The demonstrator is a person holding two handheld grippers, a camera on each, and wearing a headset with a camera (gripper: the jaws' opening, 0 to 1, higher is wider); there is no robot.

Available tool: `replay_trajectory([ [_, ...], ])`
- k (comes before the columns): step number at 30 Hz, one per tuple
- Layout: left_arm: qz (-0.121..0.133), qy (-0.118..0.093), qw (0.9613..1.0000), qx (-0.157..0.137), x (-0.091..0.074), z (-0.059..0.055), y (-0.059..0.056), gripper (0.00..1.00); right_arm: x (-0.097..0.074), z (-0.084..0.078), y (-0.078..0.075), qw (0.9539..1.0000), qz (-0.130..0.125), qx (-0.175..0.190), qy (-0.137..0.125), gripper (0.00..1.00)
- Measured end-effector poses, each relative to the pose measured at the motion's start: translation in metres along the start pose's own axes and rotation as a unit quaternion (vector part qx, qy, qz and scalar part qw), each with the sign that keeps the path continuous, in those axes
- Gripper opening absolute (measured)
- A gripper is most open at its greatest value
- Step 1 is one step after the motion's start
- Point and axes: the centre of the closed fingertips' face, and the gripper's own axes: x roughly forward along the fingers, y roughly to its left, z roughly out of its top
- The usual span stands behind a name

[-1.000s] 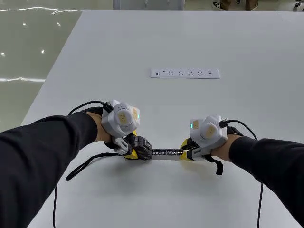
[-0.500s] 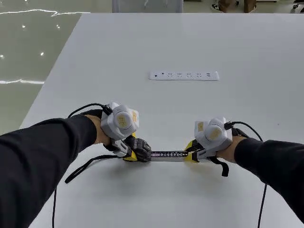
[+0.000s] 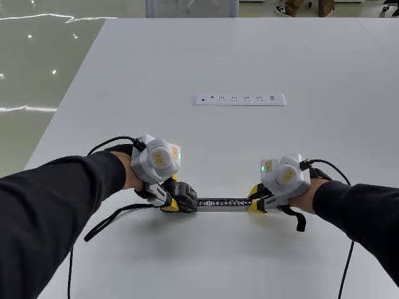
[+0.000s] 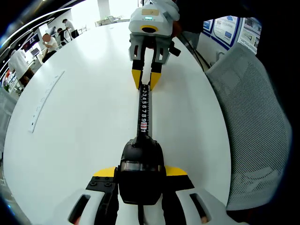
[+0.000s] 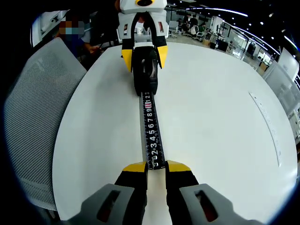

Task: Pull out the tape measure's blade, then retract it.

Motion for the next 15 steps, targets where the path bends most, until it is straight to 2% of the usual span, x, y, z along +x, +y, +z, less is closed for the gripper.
replay_trajectory([
  [15, 0.001, -0.001, 1.0, -0.001, 0.0, 0.0, 0.0, 0.31, -0.008, -0.014, -0.003, 0.9999, -0.001, 0.008, 0.006, 0.1],
])
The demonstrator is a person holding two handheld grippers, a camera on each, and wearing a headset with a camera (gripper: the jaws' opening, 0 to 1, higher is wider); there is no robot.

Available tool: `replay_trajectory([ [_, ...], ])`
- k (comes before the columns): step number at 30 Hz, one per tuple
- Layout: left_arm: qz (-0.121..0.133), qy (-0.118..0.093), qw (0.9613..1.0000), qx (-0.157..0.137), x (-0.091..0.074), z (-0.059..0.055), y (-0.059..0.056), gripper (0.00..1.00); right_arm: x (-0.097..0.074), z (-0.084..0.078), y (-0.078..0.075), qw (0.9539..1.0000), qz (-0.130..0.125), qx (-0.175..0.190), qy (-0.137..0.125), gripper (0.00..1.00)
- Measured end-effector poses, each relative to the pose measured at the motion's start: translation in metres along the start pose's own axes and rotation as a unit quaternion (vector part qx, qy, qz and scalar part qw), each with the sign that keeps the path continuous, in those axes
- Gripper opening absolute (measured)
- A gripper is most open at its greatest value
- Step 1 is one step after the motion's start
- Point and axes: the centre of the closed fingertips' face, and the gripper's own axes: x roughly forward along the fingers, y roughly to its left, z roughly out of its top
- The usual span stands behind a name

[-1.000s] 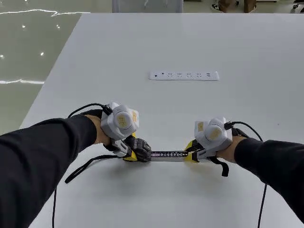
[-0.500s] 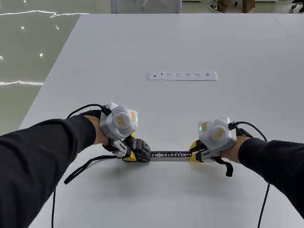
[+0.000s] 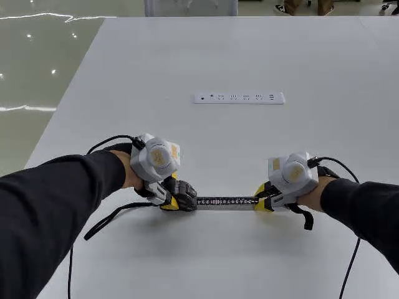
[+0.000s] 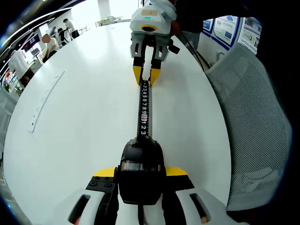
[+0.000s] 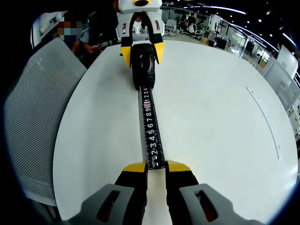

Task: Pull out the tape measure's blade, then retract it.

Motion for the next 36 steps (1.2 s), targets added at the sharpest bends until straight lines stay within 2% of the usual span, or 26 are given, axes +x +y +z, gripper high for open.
replay_trajectory([
  [12, 0.0, 0.001, 1.0, -0.001, 0.0, 0.0, 0.0, 0.31, -0.004, -0.006, -0.001, 1.0, 0.0, 0.0, 0.007, 0.1],
  [36, 0.001, 0.001, 1.0, -0.003, 0.0, 0.0, 0.0, 0.31, -0.024, -0.036, -0.006, 0.9996, -0.006, 0.014, 0.023, 0.1],
])
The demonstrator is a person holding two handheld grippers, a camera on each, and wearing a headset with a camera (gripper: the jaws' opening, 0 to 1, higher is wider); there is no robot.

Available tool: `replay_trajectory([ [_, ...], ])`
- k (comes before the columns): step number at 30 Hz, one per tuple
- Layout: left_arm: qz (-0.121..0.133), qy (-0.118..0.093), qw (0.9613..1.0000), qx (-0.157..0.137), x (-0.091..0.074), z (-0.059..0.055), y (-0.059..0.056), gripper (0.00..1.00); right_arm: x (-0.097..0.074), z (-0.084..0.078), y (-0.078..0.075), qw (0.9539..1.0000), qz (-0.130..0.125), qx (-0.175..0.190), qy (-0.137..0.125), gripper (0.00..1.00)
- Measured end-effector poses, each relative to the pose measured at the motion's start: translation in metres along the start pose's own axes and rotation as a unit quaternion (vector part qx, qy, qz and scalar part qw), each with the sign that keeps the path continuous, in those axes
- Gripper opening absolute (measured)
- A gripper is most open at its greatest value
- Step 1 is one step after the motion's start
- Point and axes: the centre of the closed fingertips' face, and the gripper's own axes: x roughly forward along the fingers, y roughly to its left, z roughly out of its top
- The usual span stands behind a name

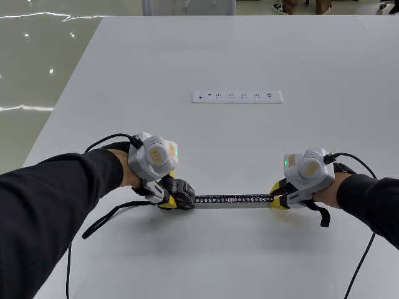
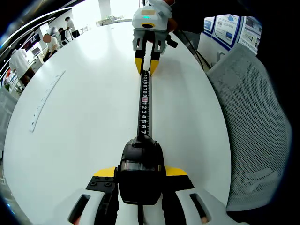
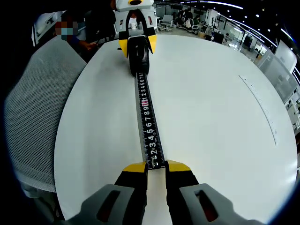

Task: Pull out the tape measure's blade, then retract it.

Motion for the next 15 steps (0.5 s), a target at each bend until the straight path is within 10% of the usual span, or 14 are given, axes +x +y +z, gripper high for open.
replay_trajectory([
  [15, 0.003, 0.0, 1.0, 0.001, 0.0, 0.0, 0.0, 0.31, -0.008, -0.013, -0.002, 0.9999, -0.004, 0.007, 0.008, 0.1],
])
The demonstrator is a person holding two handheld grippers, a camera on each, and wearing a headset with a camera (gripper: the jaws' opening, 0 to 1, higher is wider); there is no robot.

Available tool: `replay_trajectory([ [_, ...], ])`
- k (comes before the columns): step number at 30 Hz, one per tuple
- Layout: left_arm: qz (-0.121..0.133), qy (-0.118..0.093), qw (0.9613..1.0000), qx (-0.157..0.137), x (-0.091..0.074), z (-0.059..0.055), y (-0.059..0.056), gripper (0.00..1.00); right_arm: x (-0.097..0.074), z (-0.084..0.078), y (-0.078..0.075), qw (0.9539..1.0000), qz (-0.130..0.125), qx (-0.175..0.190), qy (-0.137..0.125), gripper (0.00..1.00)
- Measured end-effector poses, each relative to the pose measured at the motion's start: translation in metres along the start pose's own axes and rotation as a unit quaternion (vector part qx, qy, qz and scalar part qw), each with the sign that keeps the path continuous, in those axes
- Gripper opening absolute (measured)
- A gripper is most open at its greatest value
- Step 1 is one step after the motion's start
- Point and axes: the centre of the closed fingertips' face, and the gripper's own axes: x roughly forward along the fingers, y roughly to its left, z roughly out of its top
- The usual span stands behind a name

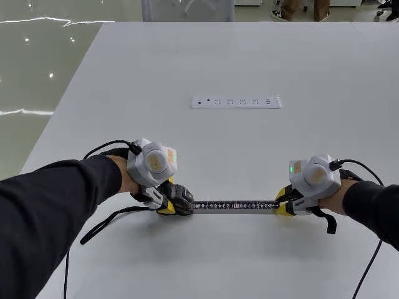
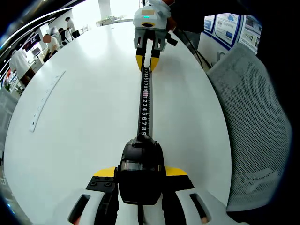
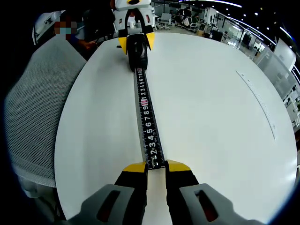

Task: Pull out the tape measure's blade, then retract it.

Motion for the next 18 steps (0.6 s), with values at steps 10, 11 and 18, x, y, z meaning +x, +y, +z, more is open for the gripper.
replay_trajectory([
  [10, -0.001, 0.0, 1.0, -0.001, 0.0, 0.0, 0.0, 0.31, -0.004, -0.007, -0.002, 1.0, -0.003, 0.002, 0.003, 0.1],
  [11, -0.001, -0.001, 1.0, -0.002, 0.0, 0.0, 0.0, 0.31, -0.004, -0.008, -0.002, 1.0, -0.003, 0.002, 0.004, 0.1],
  [18, -0.001, -0.001, 1.0, -0.002, 0.0, 0.0, 0.0, 0.31, -0.007, -0.011, -0.003, 1.0, -0.003, 0.0, 0.008, 0.1],
])
